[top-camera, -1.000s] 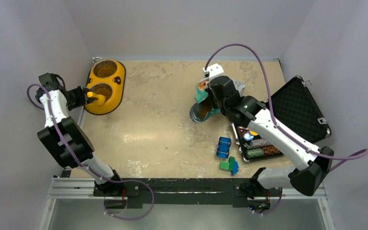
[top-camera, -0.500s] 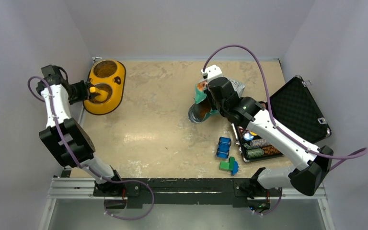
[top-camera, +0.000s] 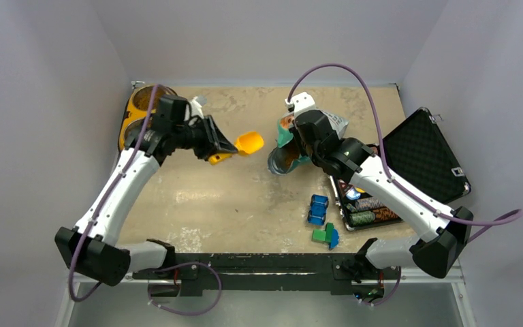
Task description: Serve the pet food
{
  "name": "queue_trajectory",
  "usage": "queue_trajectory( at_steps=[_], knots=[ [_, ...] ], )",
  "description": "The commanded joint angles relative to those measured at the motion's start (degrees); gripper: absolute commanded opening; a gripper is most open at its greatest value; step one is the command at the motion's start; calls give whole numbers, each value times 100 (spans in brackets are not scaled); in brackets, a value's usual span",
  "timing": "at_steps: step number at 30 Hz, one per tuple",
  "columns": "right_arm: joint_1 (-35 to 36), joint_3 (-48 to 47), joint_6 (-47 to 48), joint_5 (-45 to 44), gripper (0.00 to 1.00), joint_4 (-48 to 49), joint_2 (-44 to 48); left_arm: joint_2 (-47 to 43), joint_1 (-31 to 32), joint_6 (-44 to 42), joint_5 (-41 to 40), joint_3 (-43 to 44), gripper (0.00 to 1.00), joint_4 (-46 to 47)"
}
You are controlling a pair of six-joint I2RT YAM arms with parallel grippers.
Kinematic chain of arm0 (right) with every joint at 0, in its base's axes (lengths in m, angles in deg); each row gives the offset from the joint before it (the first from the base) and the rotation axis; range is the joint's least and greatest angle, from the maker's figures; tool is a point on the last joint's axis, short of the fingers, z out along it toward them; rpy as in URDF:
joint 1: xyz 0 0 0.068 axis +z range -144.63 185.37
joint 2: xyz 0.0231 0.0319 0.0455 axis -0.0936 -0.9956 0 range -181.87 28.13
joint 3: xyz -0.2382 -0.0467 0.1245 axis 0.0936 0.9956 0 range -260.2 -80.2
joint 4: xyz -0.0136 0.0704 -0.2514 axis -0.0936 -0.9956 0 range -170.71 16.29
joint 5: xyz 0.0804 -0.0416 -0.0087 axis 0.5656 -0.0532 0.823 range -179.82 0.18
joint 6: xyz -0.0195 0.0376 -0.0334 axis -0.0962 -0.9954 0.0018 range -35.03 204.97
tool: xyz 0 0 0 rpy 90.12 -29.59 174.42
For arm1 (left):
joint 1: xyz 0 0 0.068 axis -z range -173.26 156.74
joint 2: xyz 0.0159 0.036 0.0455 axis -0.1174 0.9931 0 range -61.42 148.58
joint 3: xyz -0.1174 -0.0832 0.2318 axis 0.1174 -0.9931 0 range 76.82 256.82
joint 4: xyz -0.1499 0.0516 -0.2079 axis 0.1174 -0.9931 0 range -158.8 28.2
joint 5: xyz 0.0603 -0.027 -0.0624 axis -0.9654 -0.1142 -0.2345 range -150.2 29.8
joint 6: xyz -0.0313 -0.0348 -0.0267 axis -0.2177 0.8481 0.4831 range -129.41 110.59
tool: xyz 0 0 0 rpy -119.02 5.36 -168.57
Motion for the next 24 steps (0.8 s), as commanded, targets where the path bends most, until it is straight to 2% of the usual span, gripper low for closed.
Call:
queue_trajectory(
  at_steps=[1,4,6,8,11,15,18,21,24],
  knots=[
    [154,-496,-12,0,0,913,121,-434,1266,-1361,-755,701,0,-1375],
    [161,-473,-55,38,0,894,96,-448,1963,-1914,-1187,1288,0,-2209],
    [154,-463,-80,61,0,886,90,-392,2323,-2138,-1183,1608,0,-2622],
    [161,-476,-101,79,0,860,81,-298,2661,-2312,-1150,1902,0,-2891],
    [159,-502,-132,110,0,825,62,-55,2971,-2429,-1576,2435,0,-3313],
    [162,-528,-171,144,0,803,43,198,2992,-2360,-1818,2611,0,-2917],
    [163,-543,-183,159,0,779,68,640,2995,-2349,-2197,3061,0,-2729],
    [163,-544,-152,150,0,770,103,1056,2997,-2366,-1930,3306,0,-2357],
    [163,-588,-135,133,0,746,102,1326,3002,-2312,-1529,3168,0,-1929]
  ],
)
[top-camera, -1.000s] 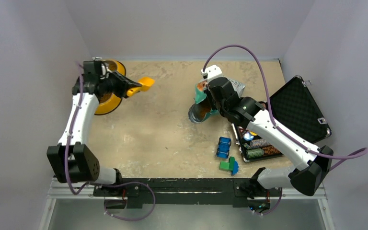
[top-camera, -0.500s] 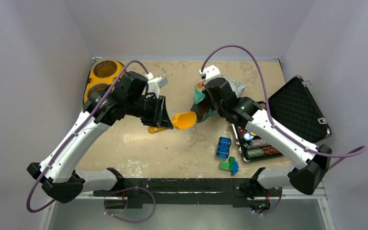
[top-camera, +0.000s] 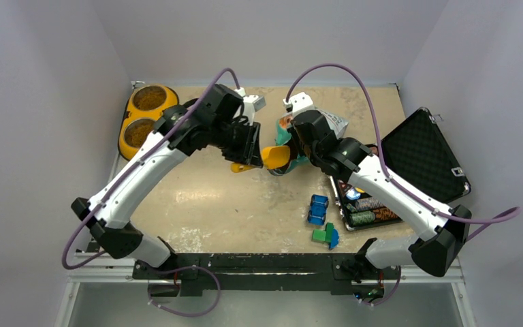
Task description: Serve the pet food
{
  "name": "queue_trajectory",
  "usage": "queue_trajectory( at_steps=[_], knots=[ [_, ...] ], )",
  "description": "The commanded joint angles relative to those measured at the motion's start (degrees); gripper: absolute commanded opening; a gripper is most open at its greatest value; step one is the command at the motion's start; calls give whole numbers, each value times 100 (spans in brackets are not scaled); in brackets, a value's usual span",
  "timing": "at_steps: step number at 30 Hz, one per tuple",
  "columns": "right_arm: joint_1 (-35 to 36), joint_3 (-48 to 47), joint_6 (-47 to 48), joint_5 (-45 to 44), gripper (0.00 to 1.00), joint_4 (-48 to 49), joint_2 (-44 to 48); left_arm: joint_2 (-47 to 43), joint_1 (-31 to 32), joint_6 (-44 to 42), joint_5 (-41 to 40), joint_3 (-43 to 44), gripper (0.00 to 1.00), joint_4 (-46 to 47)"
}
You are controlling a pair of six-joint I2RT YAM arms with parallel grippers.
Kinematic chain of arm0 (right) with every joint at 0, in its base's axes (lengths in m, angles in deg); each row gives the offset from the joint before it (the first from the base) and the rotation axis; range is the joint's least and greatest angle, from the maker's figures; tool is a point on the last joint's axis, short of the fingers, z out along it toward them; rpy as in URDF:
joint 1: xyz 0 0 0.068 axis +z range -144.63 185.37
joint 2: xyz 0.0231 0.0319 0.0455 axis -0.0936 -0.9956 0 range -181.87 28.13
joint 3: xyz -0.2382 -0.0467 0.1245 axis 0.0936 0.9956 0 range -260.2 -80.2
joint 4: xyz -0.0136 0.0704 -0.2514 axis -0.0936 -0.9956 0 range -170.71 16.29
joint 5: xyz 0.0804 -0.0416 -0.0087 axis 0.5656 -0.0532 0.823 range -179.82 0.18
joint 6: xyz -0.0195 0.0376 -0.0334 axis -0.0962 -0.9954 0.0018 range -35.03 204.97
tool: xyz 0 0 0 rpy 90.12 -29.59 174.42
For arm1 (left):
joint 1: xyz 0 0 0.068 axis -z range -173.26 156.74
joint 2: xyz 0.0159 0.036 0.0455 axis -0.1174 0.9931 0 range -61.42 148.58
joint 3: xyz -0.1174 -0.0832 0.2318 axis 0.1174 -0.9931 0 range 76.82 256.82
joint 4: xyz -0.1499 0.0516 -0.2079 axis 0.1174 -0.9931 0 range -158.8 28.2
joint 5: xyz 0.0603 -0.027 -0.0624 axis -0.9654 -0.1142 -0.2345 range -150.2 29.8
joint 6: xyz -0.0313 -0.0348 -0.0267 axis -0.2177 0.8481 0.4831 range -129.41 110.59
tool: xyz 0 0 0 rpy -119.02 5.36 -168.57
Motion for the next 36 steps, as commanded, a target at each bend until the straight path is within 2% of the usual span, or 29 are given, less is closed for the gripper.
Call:
queue_trajectory(
  at_steps=[1,5,7,10,12,16,22,25,27,29,32,34,36],
  knots=[
    [104,-595,-103,157,0,708,168,319,7,-123,316,16,0,814],
    [104,-724,-217,212,0,632,101,538,9,-201,-1057,-504,0,1042],
    [104,-779,-294,244,0,571,58,608,-2,56,-1802,-647,0,1294],
    [104,-881,-394,309,0,476,10,971,-1,1112,-2862,-16,0,773],
    [104,-937,-458,347,0,407,-12,1318,-34,1649,-3041,489,0,315],
    [105,-1090,-570,436,0,308,-125,1765,-139,2230,-2242,741,0,315],
    [104,-1072,-621,466,0,253,-118,1482,-656,3264,-339,-824,0,2101],
    [104,-1000,-594,458,0,281,-90,1778,-886,4041,403,-1151,0,2903],
    [86,-980,-627,485,0,295,-117,2188,-901,4439,596,-1237,0,3689],
    [-9,-1007,-807,600,0,216,-165,2735,-895,4397,565,-1064,0,4285],
    [-166,-1029,-1099,725,0,109,-200,3280,-980,3908,484,-861,0,4545],
    [-180,-996,-1087,677,0,118,-198,3205,-1030,3786,566,-1285,0,5205],
    [-218,-945,-1065,627,0,130,-182,2999,-1065,3800,814,-1967,0,6539]
  ],
)
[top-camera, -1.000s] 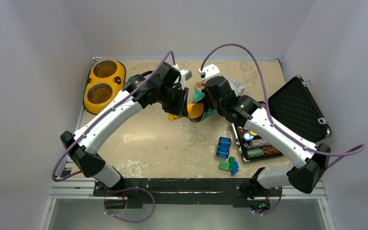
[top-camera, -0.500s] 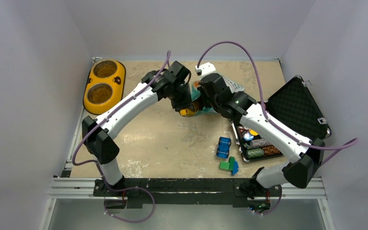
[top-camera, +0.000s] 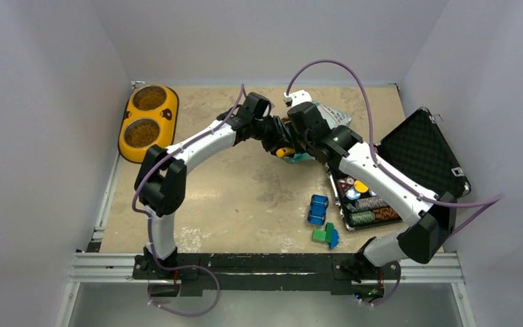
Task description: Serve the pet food
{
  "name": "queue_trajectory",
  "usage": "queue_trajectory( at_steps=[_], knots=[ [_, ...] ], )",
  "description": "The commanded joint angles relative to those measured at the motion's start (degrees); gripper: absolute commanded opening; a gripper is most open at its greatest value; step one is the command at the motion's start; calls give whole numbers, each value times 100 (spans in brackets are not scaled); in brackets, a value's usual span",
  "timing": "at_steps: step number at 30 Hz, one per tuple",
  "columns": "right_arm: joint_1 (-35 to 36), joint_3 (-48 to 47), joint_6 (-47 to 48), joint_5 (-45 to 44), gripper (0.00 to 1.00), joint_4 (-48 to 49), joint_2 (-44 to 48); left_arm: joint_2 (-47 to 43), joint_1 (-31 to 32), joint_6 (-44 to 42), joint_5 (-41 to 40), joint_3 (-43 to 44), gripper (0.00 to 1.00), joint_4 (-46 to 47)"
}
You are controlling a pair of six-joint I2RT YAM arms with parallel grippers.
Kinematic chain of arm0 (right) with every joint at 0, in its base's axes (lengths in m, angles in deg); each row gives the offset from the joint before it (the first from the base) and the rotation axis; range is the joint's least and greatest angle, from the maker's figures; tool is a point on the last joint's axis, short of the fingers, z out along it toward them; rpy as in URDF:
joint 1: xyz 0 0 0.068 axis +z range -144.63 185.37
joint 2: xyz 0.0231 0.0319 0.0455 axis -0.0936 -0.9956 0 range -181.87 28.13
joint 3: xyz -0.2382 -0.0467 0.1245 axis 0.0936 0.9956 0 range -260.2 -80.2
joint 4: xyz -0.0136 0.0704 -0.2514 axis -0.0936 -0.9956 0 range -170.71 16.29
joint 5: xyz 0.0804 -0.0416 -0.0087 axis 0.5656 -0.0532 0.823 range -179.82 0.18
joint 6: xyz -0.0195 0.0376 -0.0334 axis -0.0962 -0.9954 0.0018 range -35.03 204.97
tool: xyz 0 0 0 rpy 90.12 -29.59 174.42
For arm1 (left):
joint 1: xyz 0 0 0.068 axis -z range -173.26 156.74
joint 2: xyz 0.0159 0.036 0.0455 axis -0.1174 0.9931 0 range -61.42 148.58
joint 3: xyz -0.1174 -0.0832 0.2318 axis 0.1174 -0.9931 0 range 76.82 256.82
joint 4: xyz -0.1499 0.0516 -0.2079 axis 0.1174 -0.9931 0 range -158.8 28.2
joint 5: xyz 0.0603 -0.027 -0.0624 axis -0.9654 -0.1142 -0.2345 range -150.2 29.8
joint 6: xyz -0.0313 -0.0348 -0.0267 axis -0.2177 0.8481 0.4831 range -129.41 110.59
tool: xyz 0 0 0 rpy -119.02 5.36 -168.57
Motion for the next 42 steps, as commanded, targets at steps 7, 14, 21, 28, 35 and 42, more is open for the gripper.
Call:
queue_trajectory(
  at_steps=[7,14,21,28,35,42],
  knots=[
    [-5,-316,-194,-1,0,825,469,-202,-343,288,673,-2755,0,6571],
    [-30,-209,-76,-87,0,912,546,-816,-581,908,1196,-3958,0,8399],
    [-39,-128,-25,-113,0,966,610,-1575,-1056,1313,1685,-4788,0,8737],
    [-43,-166,-11,-108,0,960,610,-1890,-1186,1661,2271,-4937,0,8603],
    [-45,-185,23,-161,0,999,614,-1670,-1165,1614,1909,-4639,0,8251],
    [-56,-225,5,-120,0,925,684,-2077,-1257,1275,1671,-5123,0,7623]
  ],
)
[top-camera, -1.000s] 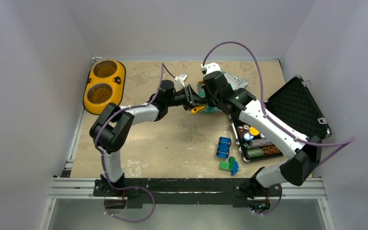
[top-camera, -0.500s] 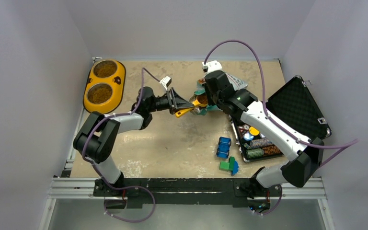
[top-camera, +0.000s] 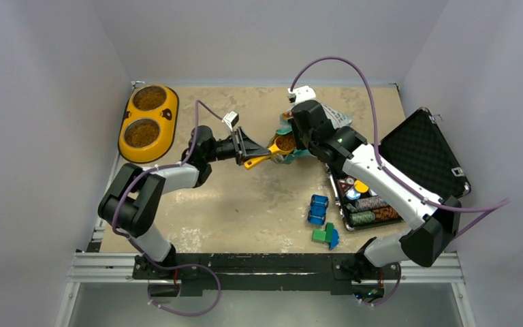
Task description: Serve the pet food
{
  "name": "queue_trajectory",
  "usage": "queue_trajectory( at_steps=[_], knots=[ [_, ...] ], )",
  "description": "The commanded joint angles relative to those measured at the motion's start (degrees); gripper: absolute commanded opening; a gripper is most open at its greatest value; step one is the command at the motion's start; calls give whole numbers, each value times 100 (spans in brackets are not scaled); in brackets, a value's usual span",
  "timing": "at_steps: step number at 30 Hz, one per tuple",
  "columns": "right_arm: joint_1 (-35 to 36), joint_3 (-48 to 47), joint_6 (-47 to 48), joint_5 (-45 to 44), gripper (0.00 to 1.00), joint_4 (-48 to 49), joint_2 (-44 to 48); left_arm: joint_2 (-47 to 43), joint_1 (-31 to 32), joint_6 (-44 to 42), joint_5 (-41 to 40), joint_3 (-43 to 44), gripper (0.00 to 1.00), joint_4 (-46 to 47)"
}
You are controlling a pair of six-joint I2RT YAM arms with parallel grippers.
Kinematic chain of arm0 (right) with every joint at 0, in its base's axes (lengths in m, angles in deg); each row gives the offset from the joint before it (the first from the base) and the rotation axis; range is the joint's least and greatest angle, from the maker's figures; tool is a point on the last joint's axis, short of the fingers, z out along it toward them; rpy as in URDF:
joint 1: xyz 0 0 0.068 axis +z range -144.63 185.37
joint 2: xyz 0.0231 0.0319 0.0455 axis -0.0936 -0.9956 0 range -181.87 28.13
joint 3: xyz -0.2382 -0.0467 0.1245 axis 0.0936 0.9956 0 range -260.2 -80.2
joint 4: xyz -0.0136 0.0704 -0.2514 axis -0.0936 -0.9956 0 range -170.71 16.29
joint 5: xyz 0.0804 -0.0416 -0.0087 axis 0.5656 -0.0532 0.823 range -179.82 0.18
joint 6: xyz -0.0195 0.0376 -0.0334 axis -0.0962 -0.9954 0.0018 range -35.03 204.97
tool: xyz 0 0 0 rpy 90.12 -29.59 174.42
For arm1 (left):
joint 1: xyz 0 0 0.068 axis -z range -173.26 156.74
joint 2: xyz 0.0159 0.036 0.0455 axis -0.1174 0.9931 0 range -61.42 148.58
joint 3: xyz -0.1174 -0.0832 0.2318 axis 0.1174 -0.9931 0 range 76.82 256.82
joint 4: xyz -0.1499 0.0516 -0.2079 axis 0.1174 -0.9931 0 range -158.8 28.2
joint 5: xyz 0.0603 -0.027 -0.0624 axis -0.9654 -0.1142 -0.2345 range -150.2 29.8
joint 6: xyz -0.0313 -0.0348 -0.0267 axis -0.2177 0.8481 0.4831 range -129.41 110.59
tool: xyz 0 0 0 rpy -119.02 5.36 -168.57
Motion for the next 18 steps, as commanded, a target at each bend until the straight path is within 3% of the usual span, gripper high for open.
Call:
queue_trajectory(
  at_steps=[1,3,5,7,10,13,16,18],
  knots=[
    [57,-251,-16,-2,0,659,596,-279,-49,-679,-526,152,0,-825],
    [57,-278,7,-15,0,659,550,12,-89,-220,-401,76,0,-204],
    [58,-373,31,11,0,618,527,-221,-219,222,-434,-601,0,548],
    [53,-334,72,-47,0,661,589,-619,-364,-54,-551,-934,0,106],
    [56,-249,87,-49,0,691,587,-292,-312,-588,-291,-145,0,-506],
    [52,-400,87,-19,0,617,515,-350,-475,52,-169,-334,0,325],
    [57,-358,93,-35,0,626,621,-1166,-479,-1116,-420,-531,0,-1655],
    [56,-315,80,-30,0,644,588,-679,-369,-1069,-268,-147,0,-1268]
  ],
)
